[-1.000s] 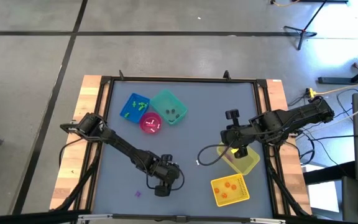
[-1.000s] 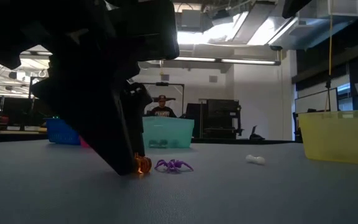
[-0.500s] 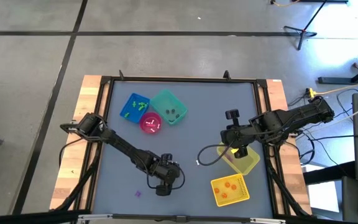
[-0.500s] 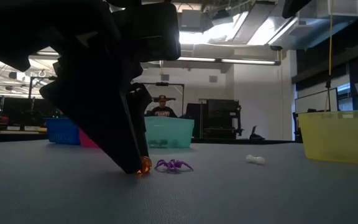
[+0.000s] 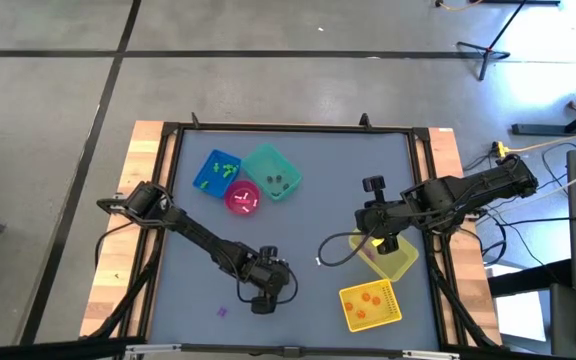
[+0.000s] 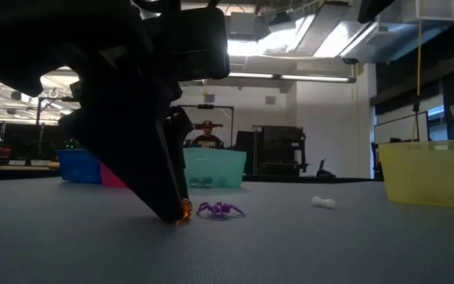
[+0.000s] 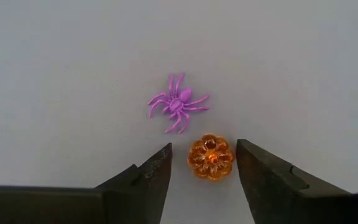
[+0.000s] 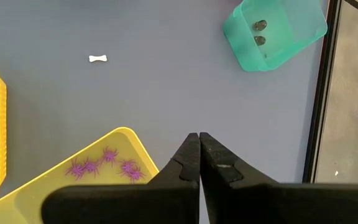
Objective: Sort Halloween decoration
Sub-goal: Put the orange pumpkin toy into the yellow bin, then put the purple spider toy into the yellow bin
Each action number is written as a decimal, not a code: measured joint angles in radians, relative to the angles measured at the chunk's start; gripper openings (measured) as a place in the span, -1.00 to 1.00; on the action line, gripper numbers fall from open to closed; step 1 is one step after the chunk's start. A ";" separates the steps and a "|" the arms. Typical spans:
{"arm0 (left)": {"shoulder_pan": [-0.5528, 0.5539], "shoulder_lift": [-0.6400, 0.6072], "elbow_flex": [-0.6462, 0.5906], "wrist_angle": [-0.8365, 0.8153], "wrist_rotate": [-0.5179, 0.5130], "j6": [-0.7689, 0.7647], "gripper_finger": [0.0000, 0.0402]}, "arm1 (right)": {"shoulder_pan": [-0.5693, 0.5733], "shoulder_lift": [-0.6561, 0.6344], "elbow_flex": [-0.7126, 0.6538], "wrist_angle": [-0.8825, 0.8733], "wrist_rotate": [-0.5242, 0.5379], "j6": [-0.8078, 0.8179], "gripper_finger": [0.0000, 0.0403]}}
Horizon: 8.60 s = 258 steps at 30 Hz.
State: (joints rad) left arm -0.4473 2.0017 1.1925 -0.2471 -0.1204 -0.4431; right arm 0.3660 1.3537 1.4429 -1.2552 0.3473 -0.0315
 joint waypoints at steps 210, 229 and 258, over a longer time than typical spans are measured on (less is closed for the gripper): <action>0.235 -0.035 0.369 0.131 -0.274 0.451 0.03 | 0.037 -0.258 -0.805 1.096 -0.581 1.014 -0.69; 0.226 -0.035 0.369 0.108 -0.274 0.430 0.03 | 0.343 -0.096 -0.805 1.096 -0.514 1.013 -0.67; 0.193 -0.023 0.368 -0.220 0.162 0.425 0.03 | 0.341 -0.079 -0.805 1.096 -0.495 1.018 -0.06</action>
State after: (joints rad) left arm -0.2538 1.9783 1.5603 -0.4674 0.0421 -0.0180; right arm 0.7067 1.2747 0.6376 -0.1593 -0.1473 0.9869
